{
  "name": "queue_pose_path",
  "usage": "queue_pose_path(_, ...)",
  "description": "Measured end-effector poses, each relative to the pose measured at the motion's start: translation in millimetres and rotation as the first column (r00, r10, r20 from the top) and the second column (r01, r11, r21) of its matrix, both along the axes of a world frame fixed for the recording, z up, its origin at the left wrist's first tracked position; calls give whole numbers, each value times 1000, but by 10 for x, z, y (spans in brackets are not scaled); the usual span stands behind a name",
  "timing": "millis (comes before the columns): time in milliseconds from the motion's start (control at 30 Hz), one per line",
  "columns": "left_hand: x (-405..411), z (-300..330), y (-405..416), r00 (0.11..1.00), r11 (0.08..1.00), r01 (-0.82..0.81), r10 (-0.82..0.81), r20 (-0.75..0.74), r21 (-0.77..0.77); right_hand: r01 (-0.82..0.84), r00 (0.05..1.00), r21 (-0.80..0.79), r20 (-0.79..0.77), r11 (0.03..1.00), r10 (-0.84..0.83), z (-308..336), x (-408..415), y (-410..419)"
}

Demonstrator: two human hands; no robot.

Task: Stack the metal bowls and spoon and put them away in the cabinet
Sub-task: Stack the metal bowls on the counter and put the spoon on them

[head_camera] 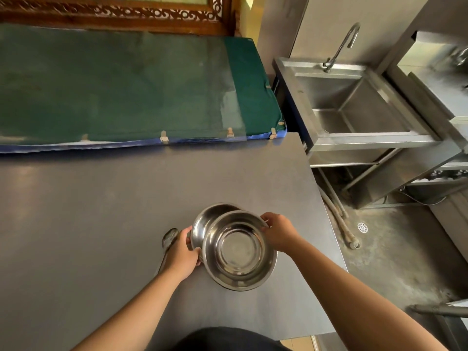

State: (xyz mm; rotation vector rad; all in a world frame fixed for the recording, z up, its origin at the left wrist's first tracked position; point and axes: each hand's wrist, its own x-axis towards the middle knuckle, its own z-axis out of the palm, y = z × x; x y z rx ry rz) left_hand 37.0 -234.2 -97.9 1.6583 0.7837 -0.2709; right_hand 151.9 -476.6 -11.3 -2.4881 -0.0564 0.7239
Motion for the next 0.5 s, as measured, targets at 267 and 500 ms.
queue_pose_path(267,-108,50,-53,998,996,-56,58,-37,70,137,990,81,-26,987,-135,-136,-28,140)
queue_pose_path(500,-205,141,-41,994,967,102,-92,-52,232,170,985,83,8,982,-171,-242,-20,266)
